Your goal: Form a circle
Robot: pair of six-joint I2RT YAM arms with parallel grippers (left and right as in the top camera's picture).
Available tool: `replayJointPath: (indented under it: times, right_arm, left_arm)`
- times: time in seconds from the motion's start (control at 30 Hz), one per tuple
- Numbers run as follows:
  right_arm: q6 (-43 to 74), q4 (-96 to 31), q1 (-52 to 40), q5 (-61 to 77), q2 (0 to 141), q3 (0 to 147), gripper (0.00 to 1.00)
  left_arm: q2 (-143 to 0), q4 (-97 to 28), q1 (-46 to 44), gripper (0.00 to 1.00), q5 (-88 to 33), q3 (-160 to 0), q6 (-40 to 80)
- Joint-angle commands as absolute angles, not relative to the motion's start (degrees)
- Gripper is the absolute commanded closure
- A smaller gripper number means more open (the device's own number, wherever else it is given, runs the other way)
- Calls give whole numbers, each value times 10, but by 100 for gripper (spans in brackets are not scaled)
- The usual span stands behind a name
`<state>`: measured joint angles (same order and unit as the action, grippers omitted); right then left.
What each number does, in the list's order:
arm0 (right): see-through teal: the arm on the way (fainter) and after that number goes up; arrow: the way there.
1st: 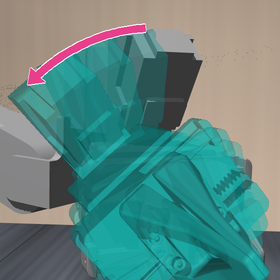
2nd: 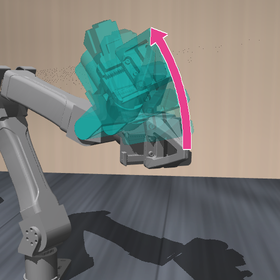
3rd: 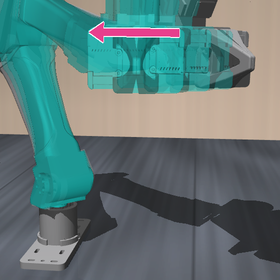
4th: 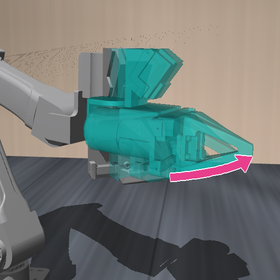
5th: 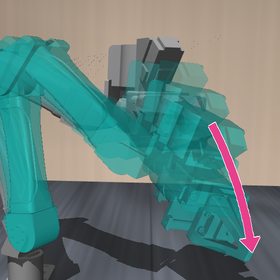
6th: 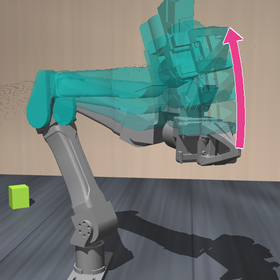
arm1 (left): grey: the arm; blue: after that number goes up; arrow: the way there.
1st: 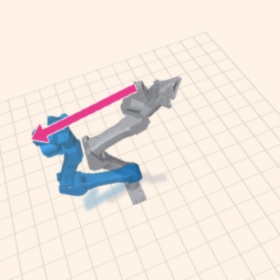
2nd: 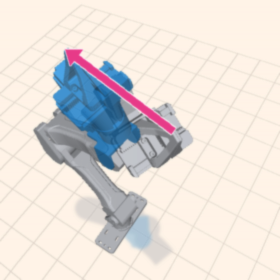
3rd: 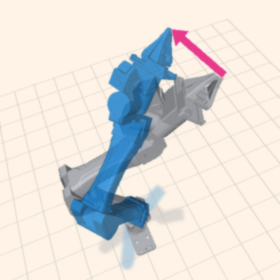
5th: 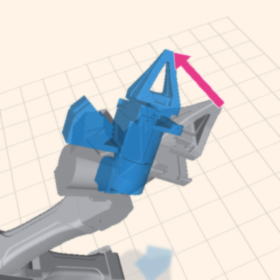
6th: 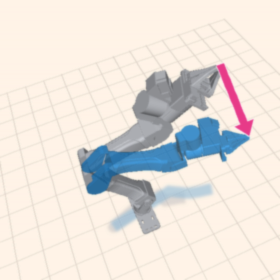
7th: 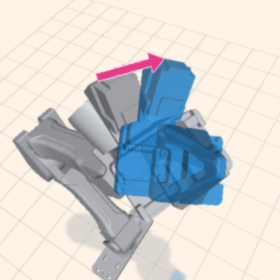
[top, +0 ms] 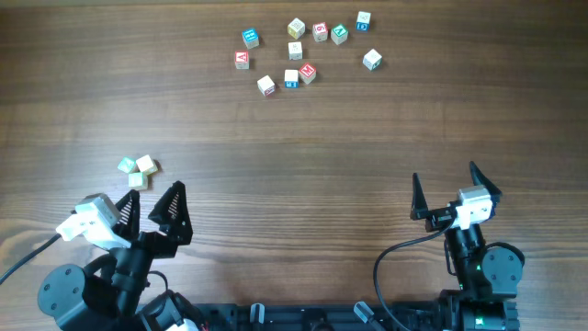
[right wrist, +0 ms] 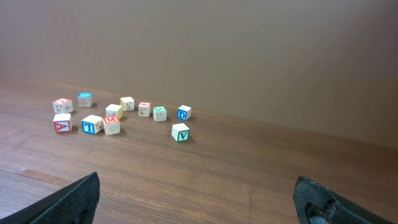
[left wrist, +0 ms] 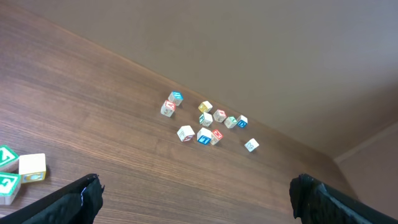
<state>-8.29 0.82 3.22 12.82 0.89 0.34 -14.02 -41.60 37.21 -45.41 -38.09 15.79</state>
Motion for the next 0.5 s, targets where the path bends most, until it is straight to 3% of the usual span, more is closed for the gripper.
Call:
replayJointPath:
  times: [0.0,0.27,0.47]
  right_arm:
    - [-90,10,35,123,3,3,0]
    - [-90,10,35,123,3,3,0]
    - [-90,10,35,123,3,3,0]
  left_arm:
    - [-140,-415,371,0,-455,-379,157]
    - [-140,-403,343,0,-435,-358,155]
    - [-99,-129,185,0,-299,-195,154]
